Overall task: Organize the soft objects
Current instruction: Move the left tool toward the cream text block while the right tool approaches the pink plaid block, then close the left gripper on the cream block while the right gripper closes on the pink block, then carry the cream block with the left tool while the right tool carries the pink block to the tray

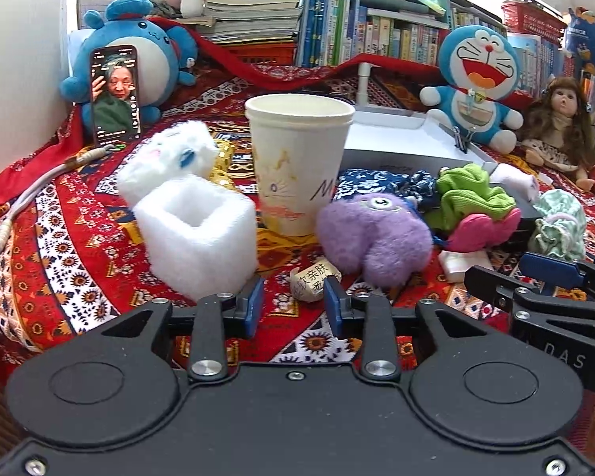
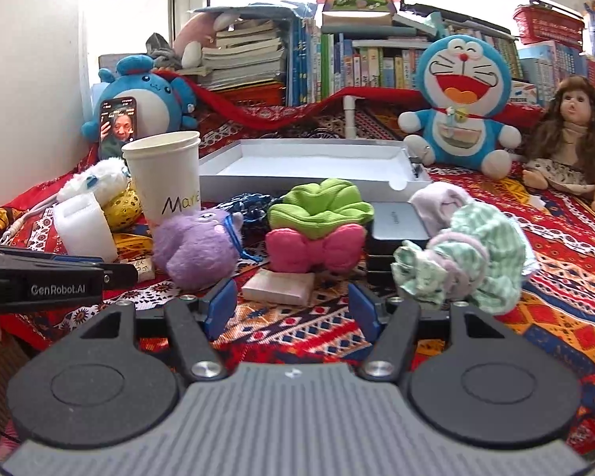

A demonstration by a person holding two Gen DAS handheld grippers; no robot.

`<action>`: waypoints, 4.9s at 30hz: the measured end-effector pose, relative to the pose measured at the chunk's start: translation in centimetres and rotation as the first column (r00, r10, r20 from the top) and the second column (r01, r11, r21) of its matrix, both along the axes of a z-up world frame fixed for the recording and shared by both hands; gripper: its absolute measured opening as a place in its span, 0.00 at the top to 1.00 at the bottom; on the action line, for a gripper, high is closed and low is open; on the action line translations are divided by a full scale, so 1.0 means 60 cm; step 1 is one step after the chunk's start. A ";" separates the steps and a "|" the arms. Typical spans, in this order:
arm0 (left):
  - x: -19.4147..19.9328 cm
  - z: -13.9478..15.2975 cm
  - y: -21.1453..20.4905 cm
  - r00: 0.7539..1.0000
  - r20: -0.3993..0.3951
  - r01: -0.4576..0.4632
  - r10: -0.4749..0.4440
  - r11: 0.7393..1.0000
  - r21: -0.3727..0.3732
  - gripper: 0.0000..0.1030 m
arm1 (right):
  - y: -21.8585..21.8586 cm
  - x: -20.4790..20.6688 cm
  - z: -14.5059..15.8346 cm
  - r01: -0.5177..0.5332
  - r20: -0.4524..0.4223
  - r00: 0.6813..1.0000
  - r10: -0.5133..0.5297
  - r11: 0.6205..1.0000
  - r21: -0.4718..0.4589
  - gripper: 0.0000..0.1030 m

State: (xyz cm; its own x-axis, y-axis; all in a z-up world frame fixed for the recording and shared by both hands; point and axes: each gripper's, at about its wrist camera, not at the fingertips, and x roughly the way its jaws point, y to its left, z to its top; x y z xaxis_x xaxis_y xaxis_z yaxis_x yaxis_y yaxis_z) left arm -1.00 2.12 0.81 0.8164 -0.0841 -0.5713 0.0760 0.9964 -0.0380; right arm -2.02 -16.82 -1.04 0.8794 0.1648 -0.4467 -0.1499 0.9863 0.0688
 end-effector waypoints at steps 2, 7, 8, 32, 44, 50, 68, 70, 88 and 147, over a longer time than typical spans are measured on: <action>0.001 0.000 0.003 1.000 0.000 -0.013 0.013 1.000 -0.002 0.67 | 0.005 0.008 -0.003 0.001 -0.012 1.000 -0.001 1.000 0.004 0.32; 0.004 -0.003 0.010 0.998 0.002 -0.056 0.056 0.998 0.007 0.63 | 0.019 0.022 -0.011 0.017 -0.031 0.999 -0.018 1.000 -0.009 0.42; 0.004 -0.003 0.010 0.998 0.004 -0.062 0.062 0.998 0.012 0.62 | 0.020 0.022 -0.012 0.027 -0.032 0.999 -0.028 1.000 -0.014 0.45; 0.032 -0.015 -0.035 1.000 0.020 -0.001 0.000 0.999 0.035 0.58 | 0.011 0.008 -0.007 0.025 -0.004 1.000 -0.025 0.994 -0.102 0.37; 0.003 -0.013 -0.009 0.996 0.027 0.083 -0.082 0.996 -0.030 0.70 | 0.011 0.015 -0.012 -0.009 -0.012 1.000 0.008 0.995 -0.097 0.44; 0.005 -0.013 0.001 0.999 0.039 0.011 -0.011 1.000 0.003 0.60 | 0.014 0.008 -0.011 -0.012 -0.008 1.000 0.011 0.994 -0.105 0.51; 0.023 -0.019 -0.014 0.998 0.058 0.005 -0.007 0.999 0.041 0.46 | 0.010 0.016 -0.010 -0.005 -0.002 1.000 0.005 0.995 -0.100 0.38; 0.027 -0.025 -0.020 0.998 0.054 0.013 -0.015 0.999 0.050 0.46 | 0.010 0.020 -0.012 -0.014 -0.004 1.000 0.014 0.993 -0.114 0.37; -0.005 0.011 -0.016 0.995 0.071 0.073 -0.073 0.997 0.002 0.75 | 0.017 -0.010 0.016 -0.027 0.044 0.999 0.032 0.995 -0.100 0.54; 0.598 0.114 -0.079 0.802 -0.591 0.016 -0.086 0.992 -0.122 0.75 | -0.078 0.467 0.075 0.002 -0.483 0.875 0.031 0.998 0.067 0.53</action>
State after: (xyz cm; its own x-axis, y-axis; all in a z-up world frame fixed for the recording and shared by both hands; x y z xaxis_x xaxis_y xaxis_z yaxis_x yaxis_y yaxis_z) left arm 34.85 -2.65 7.68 0.3128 -0.2041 -0.9276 0.0546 0.9789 -0.1970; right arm 25.99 -21.49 3.44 0.5536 0.2182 -0.8037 -0.0958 0.9754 0.1987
